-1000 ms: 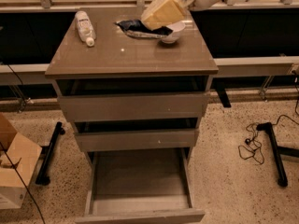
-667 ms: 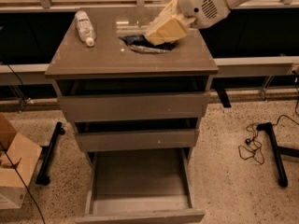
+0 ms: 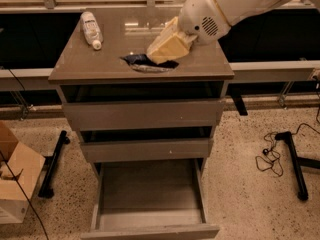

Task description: Place rxbar blueberry into bottom drawer

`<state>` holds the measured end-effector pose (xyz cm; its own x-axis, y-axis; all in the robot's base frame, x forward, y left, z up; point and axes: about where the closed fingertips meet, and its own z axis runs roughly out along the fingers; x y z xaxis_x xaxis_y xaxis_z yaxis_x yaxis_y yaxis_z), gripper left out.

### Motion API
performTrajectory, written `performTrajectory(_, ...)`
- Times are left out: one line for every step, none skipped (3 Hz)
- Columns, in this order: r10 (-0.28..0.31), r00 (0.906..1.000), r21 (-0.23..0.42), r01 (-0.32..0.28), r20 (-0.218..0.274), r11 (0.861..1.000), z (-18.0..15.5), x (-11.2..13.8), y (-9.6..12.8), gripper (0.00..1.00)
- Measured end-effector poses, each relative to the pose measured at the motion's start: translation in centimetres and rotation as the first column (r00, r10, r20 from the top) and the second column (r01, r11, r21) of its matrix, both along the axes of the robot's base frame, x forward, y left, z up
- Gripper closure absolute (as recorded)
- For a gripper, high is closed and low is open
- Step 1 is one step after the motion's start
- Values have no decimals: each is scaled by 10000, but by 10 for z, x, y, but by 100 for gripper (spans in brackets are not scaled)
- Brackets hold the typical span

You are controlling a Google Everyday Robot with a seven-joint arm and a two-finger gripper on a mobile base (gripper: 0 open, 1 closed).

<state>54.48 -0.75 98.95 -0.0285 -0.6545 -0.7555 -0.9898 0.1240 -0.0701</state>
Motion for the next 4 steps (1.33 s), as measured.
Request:
performTrajectory(98, 9975, 194, -84, -703, 9998, -41, -8, 14, 100)
performTrajectory(-312, 9880, 437, 382, -1511, 9983, -101, -7, 25, 100)
performTrajectory(-832, 9687, 882, 1064, -2340, 9904, -161, -2, 26, 100)
performTrajectory(-1133, 9467, 1276, 1578, -3016, 9792, -214, 12, 22, 100)
